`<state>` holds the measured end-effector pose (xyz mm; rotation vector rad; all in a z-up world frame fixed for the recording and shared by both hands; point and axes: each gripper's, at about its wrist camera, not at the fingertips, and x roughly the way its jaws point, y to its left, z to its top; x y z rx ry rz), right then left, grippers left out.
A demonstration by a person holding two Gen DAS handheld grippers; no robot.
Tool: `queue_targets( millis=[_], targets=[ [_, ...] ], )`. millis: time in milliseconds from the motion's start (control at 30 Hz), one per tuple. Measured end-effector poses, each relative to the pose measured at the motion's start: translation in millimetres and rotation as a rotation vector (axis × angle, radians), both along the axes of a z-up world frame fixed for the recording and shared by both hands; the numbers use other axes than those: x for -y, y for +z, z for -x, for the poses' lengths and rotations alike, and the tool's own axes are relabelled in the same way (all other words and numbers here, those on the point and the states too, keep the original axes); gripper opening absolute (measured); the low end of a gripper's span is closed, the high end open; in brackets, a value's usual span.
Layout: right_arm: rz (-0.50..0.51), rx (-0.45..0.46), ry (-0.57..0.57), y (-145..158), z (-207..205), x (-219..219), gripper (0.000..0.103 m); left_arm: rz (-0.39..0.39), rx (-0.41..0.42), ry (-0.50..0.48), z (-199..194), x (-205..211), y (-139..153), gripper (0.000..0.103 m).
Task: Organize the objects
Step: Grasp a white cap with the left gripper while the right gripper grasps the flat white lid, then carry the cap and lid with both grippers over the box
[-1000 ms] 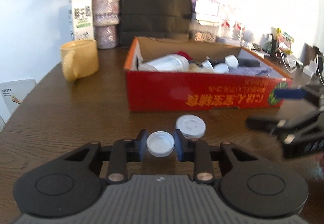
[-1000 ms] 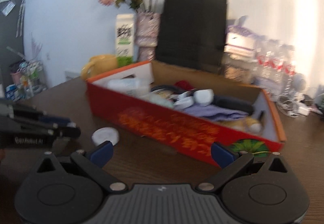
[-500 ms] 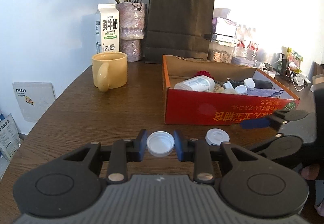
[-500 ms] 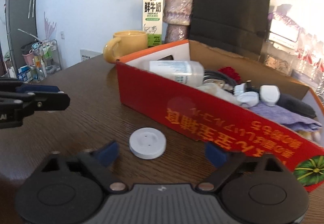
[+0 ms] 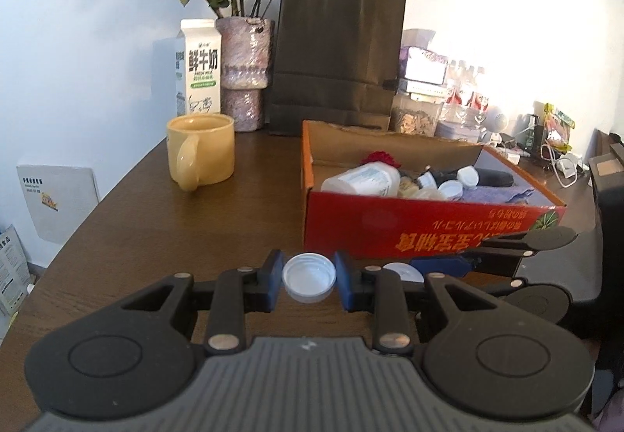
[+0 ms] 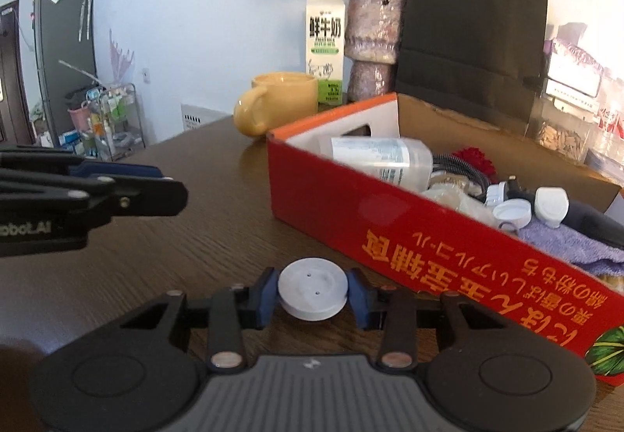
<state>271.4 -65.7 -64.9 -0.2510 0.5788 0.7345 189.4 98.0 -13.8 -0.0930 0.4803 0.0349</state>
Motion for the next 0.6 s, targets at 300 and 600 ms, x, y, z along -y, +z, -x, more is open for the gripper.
queue_targets(
  millis=[300, 600],
  targets=[
    [-0.14, 0.093, -0.061, 35.4, -0.6, 38.7, 0.038, -0.007, 0.079, -0.043, -19.5, 22.2, 27.4, 0.029],
    [-0.191, 0.182, -0.201, 62.3, -38.2, 85.5, 0.038, 0.034, 0.154, -0.098, -66.2, 57.0, 49.1, 0.029]
  ],
)
